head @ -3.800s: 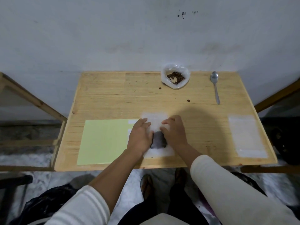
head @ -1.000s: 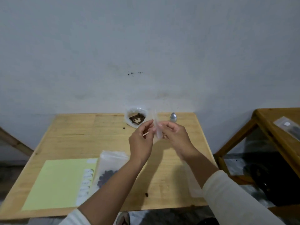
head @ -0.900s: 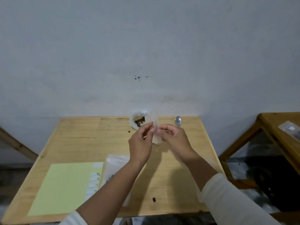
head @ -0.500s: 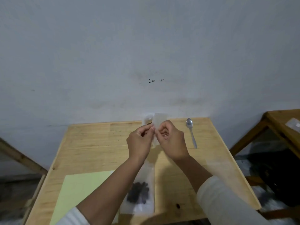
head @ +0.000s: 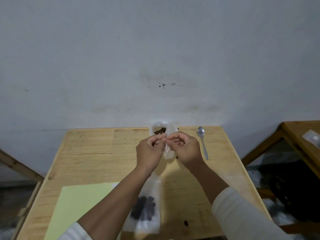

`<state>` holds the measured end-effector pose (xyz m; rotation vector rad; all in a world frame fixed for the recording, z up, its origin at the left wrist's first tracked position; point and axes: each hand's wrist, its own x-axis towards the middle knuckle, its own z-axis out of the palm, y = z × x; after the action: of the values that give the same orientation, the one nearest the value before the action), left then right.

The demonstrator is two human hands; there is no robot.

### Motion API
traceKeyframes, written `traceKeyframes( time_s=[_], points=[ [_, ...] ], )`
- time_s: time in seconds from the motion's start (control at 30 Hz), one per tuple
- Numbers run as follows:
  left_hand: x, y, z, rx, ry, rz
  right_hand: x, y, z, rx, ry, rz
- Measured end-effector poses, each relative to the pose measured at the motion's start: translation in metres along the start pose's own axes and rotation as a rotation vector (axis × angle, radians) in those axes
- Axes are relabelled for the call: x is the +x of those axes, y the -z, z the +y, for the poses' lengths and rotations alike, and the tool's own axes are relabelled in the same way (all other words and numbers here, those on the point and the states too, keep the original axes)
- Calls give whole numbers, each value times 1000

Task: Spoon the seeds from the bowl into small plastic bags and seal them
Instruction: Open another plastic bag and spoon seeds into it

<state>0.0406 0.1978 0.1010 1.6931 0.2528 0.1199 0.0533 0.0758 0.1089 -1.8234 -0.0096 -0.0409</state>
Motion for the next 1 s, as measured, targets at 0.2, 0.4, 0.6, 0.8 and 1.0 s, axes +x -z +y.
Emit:
traceKeyframes(
  time_s=[0.2, 0.4, 0.6, 0.8, 1.0],
  points=[
    [4, -12, 6, 177, -91, 217, 16, -3, 1, -183, 34, 49],
    [2, -25, 5, 286, -121, 341, 22, -5, 7, -253, 89, 36],
    [8, -16, 3, 360, -117, 361, 31, 14, 20, -308, 88, -8],
    [9, -14, -13, 273, -199, -133, 43, 30, 15, -251, 69, -187],
    [20, -17, -25, 506, -314, -341, 39, 32, 12, -162, 33, -307]
  ],
)
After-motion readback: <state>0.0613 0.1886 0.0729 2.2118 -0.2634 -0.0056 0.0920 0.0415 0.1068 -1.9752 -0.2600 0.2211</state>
